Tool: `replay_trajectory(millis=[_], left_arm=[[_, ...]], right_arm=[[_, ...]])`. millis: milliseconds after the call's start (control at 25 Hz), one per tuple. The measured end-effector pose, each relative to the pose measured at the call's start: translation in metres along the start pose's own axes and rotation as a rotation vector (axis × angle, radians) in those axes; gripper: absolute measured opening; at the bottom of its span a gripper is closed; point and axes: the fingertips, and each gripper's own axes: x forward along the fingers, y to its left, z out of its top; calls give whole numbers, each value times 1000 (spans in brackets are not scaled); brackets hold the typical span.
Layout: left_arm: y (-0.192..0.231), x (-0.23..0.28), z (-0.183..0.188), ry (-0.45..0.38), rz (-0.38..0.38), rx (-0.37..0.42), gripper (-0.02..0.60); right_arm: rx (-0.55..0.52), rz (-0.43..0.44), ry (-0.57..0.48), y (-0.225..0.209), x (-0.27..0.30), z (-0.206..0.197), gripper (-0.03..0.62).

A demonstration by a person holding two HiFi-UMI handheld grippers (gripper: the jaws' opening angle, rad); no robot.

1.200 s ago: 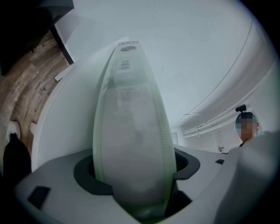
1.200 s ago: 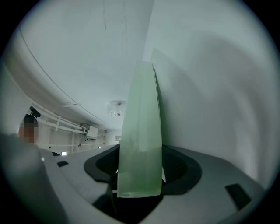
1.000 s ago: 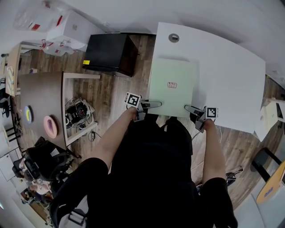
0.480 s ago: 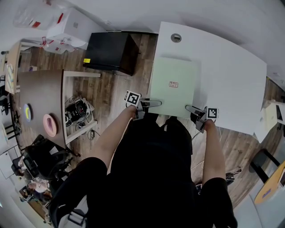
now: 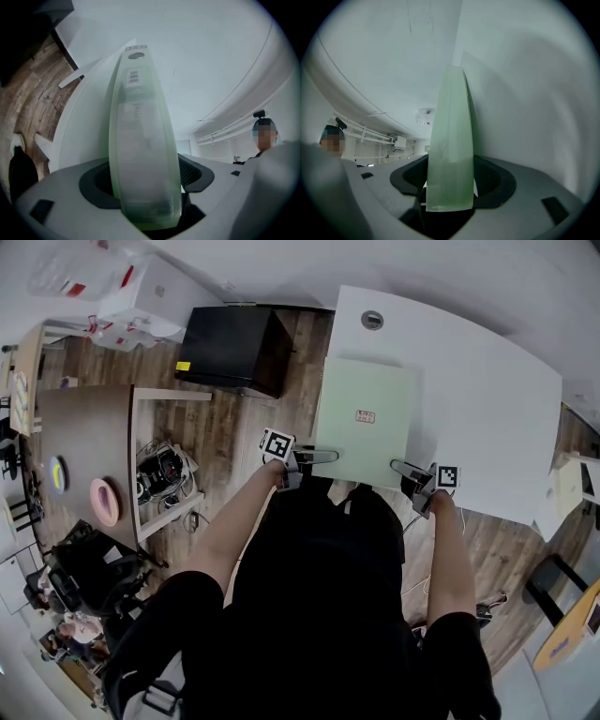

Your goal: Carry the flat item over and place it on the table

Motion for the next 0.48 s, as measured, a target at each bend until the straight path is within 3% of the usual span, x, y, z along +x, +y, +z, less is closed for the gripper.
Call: replay_trajectory(millis=[200, 480], left_arm=[[-2, -1, -1, -15, 4, -30, 342], [-2, -6, 3, -53, -3, -15, 342]], right_arm=[[-3, -4, 4, 0, -1, 3, 305], [-20, 2, -12, 1, 0, 2, 305]])
